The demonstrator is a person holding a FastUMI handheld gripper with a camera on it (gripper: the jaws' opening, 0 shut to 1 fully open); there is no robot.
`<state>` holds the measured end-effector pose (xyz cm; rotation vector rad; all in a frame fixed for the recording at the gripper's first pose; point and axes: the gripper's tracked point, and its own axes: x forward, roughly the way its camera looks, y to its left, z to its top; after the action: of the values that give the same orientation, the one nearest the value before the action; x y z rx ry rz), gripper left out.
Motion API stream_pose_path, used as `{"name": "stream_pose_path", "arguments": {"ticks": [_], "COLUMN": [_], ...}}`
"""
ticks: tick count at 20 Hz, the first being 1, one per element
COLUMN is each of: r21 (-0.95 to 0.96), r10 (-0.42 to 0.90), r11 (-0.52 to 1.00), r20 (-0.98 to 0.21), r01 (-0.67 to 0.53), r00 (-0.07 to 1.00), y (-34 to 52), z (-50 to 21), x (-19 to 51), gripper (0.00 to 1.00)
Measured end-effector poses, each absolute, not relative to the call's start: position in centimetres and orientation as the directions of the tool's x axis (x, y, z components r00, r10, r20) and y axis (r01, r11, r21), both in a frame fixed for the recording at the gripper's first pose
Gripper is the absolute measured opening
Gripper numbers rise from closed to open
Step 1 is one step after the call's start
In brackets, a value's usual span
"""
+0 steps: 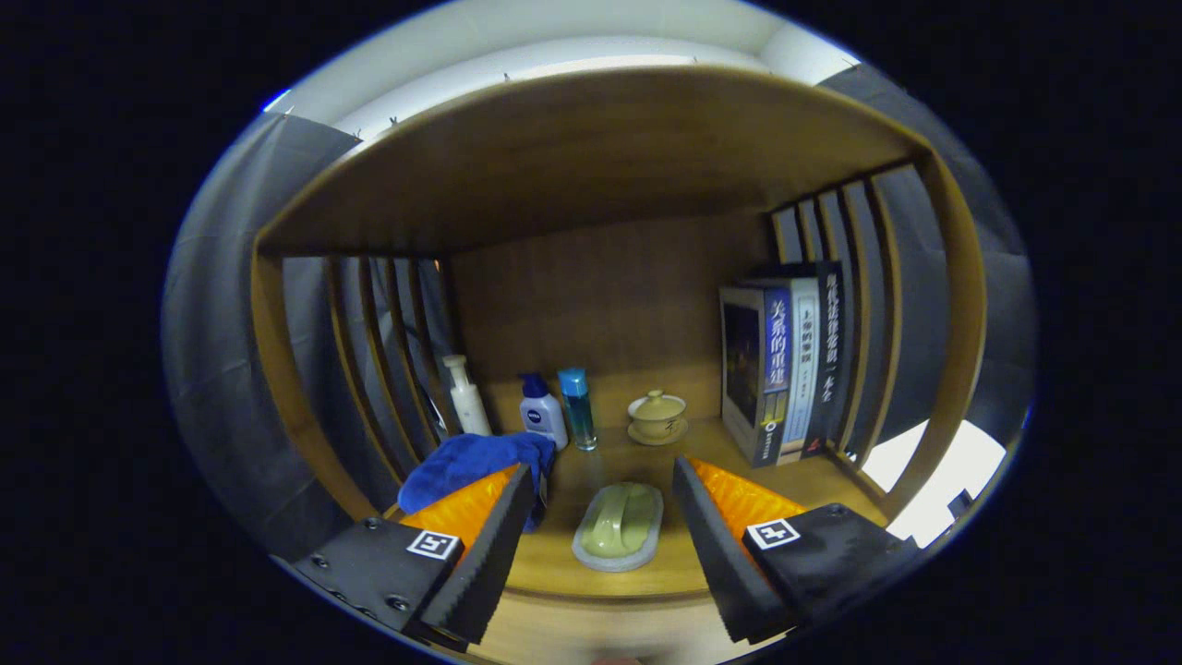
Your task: Pull open the drawer, take out the items inside it, and place them on the countertop above the cabinet.
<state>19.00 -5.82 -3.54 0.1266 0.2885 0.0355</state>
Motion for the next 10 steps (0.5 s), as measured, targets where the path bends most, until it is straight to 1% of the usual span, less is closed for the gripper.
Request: {"name": "stream_pose_path", "arguments": {"ticks": [1, 4, 10], "r21": [0.126, 0.098, 0.061], "r10": [0.075, 0.080, 0.089], "r11": [0.991, 0.993, 0.995], "r20": [-0.259, -0.209, -0.192], "r01": [-0.043, -0.061, -0.079], "r00": [0.963, 0.975, 0.977], "y": [-5.0, -3.8, -1.3], "z": [-2.7, -0.9, -1.1], "x": [17.8, 14.5, 8.4], "gripper": [0.97, 0.97, 0.97]}}
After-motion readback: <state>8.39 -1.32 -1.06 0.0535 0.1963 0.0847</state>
